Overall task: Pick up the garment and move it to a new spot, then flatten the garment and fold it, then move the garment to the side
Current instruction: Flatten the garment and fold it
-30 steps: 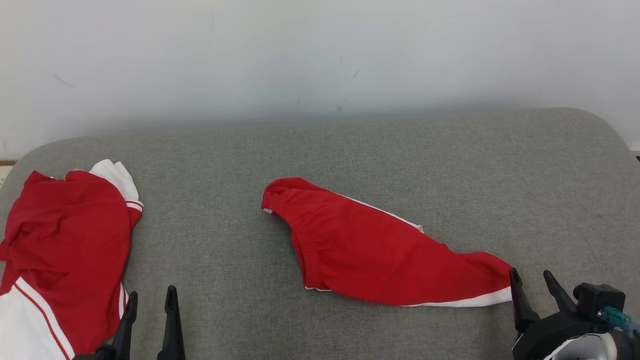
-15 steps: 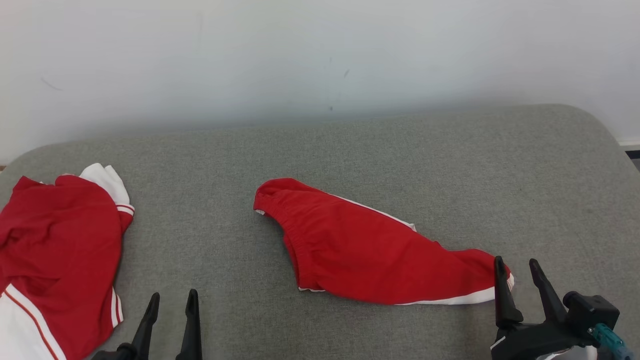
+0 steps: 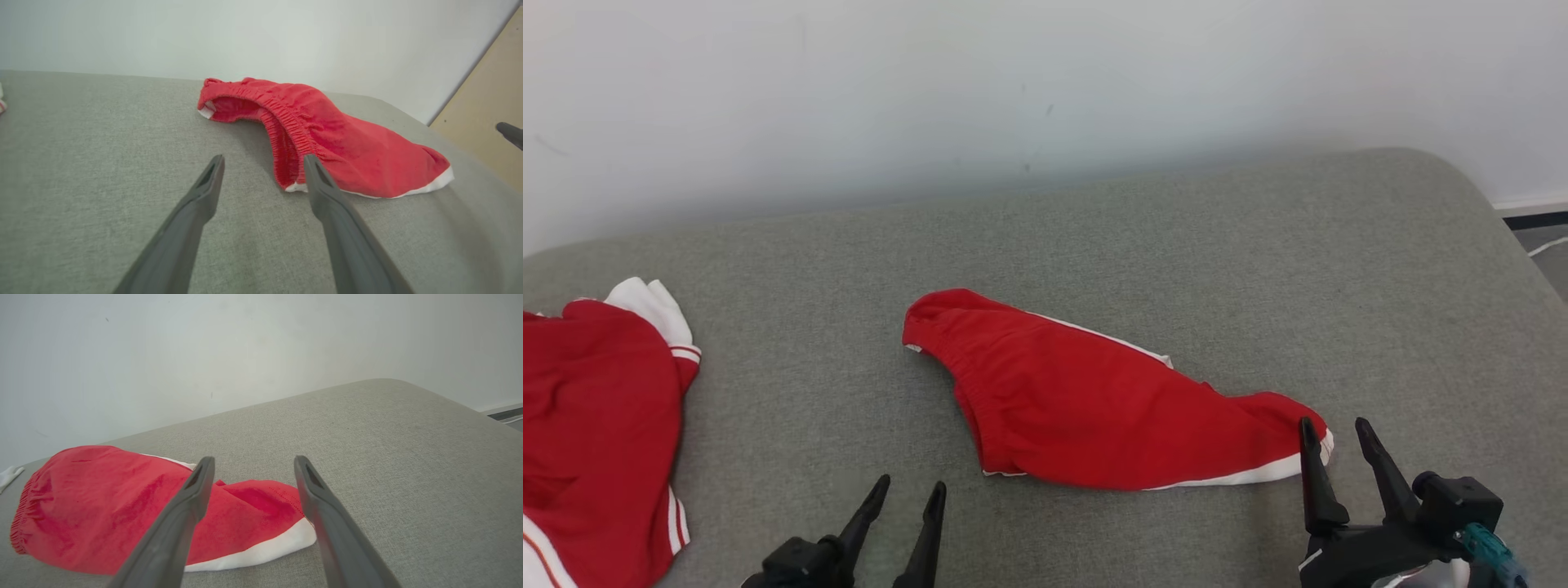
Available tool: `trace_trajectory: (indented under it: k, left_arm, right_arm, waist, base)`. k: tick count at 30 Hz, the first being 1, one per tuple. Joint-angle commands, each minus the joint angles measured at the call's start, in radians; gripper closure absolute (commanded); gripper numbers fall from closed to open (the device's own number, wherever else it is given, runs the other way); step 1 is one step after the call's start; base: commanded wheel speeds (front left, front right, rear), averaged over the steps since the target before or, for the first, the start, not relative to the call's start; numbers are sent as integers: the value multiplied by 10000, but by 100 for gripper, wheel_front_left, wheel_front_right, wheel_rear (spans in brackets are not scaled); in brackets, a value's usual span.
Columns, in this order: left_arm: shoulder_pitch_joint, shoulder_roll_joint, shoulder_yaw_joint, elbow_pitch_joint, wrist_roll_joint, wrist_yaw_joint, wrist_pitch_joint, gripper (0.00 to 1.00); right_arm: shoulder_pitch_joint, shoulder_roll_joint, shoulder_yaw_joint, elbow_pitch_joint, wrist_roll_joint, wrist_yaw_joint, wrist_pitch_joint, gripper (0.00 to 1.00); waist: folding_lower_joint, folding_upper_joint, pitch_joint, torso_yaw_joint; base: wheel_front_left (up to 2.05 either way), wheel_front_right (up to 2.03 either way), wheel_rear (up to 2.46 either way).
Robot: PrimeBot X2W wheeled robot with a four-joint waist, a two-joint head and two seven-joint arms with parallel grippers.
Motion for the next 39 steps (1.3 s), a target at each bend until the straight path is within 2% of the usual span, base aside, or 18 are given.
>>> trace_trajectory:
  k: [1, 6, 14, 25, 27, 28, 29, 34, 39]
  left_arm:
    - [-243, 10, -226, 297, 69, -72, -27, 0]
    - [-773, 16, -746, 1126, 125, -166, -26, 0]
    - [-1395, 36, -1063, 1949, 9, -184, -26, 0]
    - [-1943, 60, -1370, 2832, -215, -204, -26, 0]
    - [-2008, 91, -1464, 2900, -310, -198, -26, 56]
    - [-2034, 101, -1508, 2967, -364, -197, -26, 67]
    - [-2062, 102, -1571, 3020, -413, -197, -26, 100]
    - [-2031, 156, -1494, 2982, -586, -198, -26, 100]
    - [-1569, 201, -1177, 2188, -547, -199, -26, 100]
  right_arm:
    - [-71, -2, 84, 56, 71, 4, -60, 0]
    - [-271, -10, 251, 148, 153, 4, -76, 0]
    - [-405, 6, 371, 287, 247, 4, -98, 0]
    - [-505, -63, 437, 354, 261, 4, -100, 0]
    - [-510, -71, 442, 355, 247, 4, -99, 0]
    - [-516, -67, 458, 366, 239, 4, -100, 0]
    - [-523, -62, 484, 380, 237, 4, -100, 0]
    - [-469, -29, 501, 414, 219, 4, -101, 0]
    - [-256, -56, 446, 434, 246, 4, -102, 0]
  waist:
    - [0, 0, 115, -244]
    - [0, 0, 274, -633]
    - [0, 0, 437, -1093]
    - [0, 0, 542, -1226]
    - [0, 0, 542, -1179]
    - [0, 0, 532, -1157]
    - [0, 0, 518, -1139]
    - [0, 0, 388, -1020]
    - [0, 0, 207, -757]
  base:
    - [0, 0, 0]
    - [0, 0, 0]
    - [0, 0, 0]
    - [0, 0, 0]
    - [0, 0, 0]
    - [0, 0, 0]
    - [0, 0, 0]
    - [0, 0, 0]
    - [0, 0, 0]
